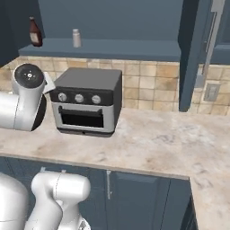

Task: Collect the paprika, ketchup, and shaker from the cabinet and place them next to the stove.

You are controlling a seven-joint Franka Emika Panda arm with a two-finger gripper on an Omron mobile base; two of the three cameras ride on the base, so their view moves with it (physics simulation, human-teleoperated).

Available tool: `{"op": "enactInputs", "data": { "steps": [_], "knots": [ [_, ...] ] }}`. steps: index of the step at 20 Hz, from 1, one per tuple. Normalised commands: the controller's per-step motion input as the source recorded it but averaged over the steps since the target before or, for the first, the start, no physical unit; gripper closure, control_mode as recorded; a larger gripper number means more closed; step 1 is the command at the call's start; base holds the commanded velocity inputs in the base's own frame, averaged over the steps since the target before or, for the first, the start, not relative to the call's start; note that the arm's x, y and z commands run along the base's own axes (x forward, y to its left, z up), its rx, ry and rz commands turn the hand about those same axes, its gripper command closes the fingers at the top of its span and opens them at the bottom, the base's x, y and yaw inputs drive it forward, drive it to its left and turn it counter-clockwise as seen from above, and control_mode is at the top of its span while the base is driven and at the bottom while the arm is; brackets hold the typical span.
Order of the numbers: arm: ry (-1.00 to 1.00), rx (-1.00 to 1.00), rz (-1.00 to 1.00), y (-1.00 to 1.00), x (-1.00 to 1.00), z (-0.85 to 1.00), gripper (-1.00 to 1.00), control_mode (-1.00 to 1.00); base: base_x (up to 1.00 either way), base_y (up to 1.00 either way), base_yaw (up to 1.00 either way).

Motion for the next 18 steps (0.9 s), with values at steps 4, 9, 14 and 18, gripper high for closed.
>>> {"op": "enactInputs", "data": {
  "steps": [4,9,14,18],
  "knots": [
    [0.00,0.00,0.00,0.00,0.00,0.00,1.00,1.00,-0.62,-0.09,-0.35],
    [0.00,0.00,0.00,0.00,0.00,0.00,1.00,1.00,-0.69,-0.27,-0.43],
    [0.00,0.00,0.00,0.00,0.00,0.00,1.00,1.00,-0.68,-0.20,-0.46],
    [0.00,0.00,0.00,0.00,0.00,0.00,1.00,1.00,-0.51,-0.31,-0.45]
  ]
}}
